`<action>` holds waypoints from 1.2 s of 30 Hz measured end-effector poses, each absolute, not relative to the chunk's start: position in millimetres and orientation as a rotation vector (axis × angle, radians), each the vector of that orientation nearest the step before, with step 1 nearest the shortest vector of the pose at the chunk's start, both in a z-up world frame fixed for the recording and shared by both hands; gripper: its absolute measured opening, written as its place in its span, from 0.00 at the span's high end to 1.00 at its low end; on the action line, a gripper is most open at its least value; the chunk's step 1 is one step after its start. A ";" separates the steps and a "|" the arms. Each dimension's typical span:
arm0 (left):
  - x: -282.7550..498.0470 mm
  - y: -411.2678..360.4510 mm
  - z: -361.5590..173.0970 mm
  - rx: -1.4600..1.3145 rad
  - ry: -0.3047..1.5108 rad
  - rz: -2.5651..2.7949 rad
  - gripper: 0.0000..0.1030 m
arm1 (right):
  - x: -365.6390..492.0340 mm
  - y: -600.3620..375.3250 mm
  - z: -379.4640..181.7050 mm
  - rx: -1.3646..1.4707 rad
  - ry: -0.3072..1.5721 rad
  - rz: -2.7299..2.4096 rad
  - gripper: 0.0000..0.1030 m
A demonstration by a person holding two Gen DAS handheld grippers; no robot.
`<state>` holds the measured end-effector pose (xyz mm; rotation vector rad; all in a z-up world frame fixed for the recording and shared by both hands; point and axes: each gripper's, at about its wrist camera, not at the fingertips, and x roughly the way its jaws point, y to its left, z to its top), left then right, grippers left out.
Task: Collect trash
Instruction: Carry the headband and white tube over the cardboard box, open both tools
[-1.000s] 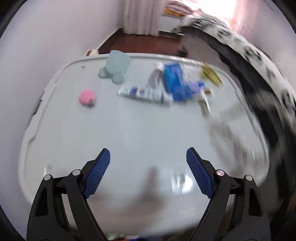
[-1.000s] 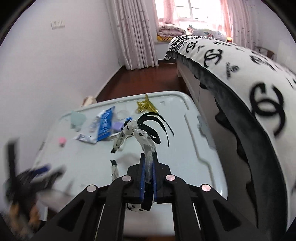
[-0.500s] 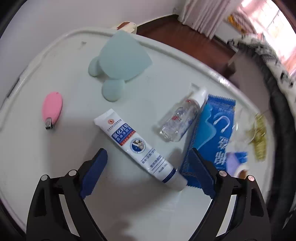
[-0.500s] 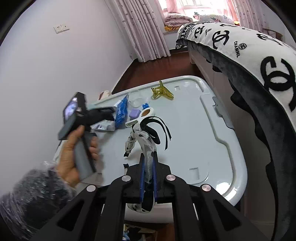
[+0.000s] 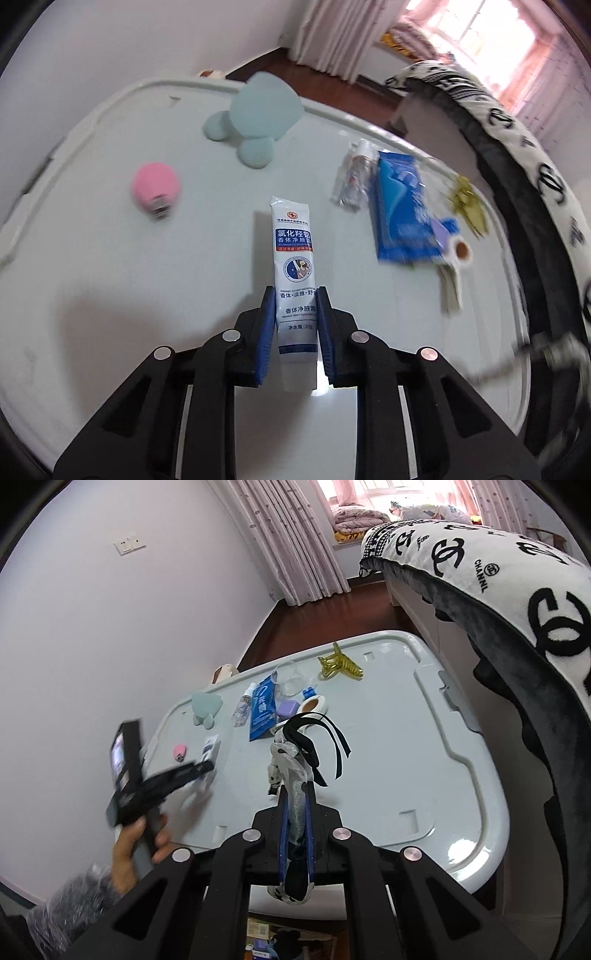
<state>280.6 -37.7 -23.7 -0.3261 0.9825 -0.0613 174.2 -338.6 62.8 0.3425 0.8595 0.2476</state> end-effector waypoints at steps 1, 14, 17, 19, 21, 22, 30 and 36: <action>267.5 -30.0 -17.5 -0.317 0.969 -0.076 0.79 | 173.1 -336.0 64.0 0.345 0.853 0.254 0.93; 118.4 3.7 51.7 -0.156 0.882 -0.103 0.79 | 114.4 -301.2 118.9 0.324 0.683 0.278 0.93; 85.5 8.3 59.5 -0.135 0.867 -0.127 0.79 | 86.9 -286.6 128.4 0.287 0.692 0.281 0.93; 61.6 11.4 62.2 -0.123 0.855 -0.139 0.79 | 63.0 -275.7 133.5 0.265 0.695 0.289 0.93; 40.3 14.5 63.2 -0.119 0.851 -0.155 0.79 | 40.3 -266.1 136.8 0.251 0.699 0.299 0.93; 26.8 15.9 62.8 -0.114 0.849 -0.165 0.79 | 26.1 -260.4 137.9 0.245 0.698 0.305 0.93; -27.9 14.3 42.0 -0.090 0.893 -0.204 0.79 | -42.2 -236.8 115.4 0.225 0.744 0.308 0.93; -45.9 11.2 16.9 -0.051 0.961 -0.215 0.79 | -56.5 -238.7 74.8 0.255 0.850 0.282 0.93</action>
